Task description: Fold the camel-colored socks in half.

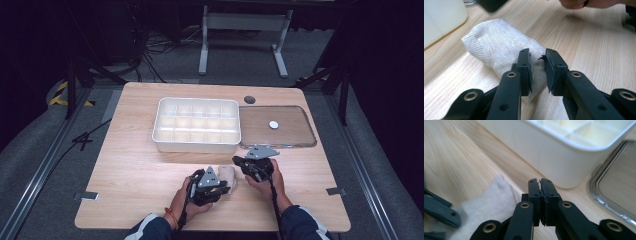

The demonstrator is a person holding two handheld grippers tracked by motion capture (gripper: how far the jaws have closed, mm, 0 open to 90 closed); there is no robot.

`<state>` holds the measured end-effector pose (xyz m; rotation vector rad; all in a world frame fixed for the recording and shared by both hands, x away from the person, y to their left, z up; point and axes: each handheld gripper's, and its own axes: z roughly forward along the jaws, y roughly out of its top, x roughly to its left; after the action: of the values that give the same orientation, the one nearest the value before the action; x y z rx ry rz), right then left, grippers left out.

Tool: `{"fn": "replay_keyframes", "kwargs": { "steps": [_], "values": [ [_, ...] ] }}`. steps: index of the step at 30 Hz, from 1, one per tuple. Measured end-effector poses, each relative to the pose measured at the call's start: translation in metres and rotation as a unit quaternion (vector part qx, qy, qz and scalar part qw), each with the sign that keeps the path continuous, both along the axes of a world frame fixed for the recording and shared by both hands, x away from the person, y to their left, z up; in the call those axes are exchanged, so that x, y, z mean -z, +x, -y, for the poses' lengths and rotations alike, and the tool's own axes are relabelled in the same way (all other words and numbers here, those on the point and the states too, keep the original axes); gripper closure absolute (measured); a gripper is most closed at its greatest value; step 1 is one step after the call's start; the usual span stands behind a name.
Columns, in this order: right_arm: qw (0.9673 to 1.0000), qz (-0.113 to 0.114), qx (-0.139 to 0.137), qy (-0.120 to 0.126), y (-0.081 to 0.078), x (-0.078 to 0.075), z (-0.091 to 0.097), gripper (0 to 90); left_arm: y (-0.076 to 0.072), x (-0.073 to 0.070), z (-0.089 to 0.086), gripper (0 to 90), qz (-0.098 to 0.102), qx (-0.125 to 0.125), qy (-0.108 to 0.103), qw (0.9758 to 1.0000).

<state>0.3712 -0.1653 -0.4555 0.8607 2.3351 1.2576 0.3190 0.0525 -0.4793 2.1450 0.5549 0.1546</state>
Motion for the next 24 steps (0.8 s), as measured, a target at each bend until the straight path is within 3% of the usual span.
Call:
{"fn": "replay_keyframes", "kwargs": {
  "steps": [4, 7, 10, 11, 14, 17, 20, 21, 24],
  "values": [
    [0.9989, 0.003, -0.046, 0.001, -0.011, -0.008, -0.005, 83.2, 0.000, 0.000, 0.000, 74.8, -0.001, 0.001, -0.002, 1.0000],
    [0.9965, -0.009, -0.083, -0.009, -0.018, -0.006, -0.015, 82.9, 0.000, 0.000, 0.000, 74.8, -0.002, 0.000, -0.003, 1.0000],
    [0.9941, -0.021, -0.097, -0.042, -0.020, 0.000, -0.021, 82.6, 0.000, 0.000, 0.000, 74.9, -0.005, -0.001, -0.006, 1.0000],
    [0.9940, -0.026, -0.091, -0.055, -0.018, 0.005, -0.022, 82.8, 0.001, 0.000, 0.000, 74.9, -0.004, 0.001, -0.003, 1.0000],
    [0.9955, -0.034, -0.077, -0.044, -0.015, 0.009, -0.019, 83.6, 0.000, 0.000, 0.000, 74.9, -0.002, 0.000, -0.002, 1.0000],
    [0.9962, -0.020, -0.052, -0.067, -0.013, 0.010, -0.017, 84.2, 0.000, 0.000, 0.000, 74.9, -0.001, 0.001, 0.000, 1.0000],
    [0.9969, -0.029, -0.043, -0.059, -0.011, 0.011, -0.014, 84.2, 0.000, 0.000, 0.000, 74.9, 0.000, 0.002, 0.000, 1.0000],
    [0.9968, -0.023, -0.026, -0.072, -0.011, 0.010, -0.013, 83.2, 0.000, 0.000, 0.000, 74.9, 0.000, 0.002, 0.000, 1.0000],
    [0.9967, -0.026, -0.009, -0.076, -0.008, 0.010, -0.010, 84.4, 0.000, 0.000, 0.000, 74.9, 0.001, 0.002, 0.002, 1.0000]
  ]
}}
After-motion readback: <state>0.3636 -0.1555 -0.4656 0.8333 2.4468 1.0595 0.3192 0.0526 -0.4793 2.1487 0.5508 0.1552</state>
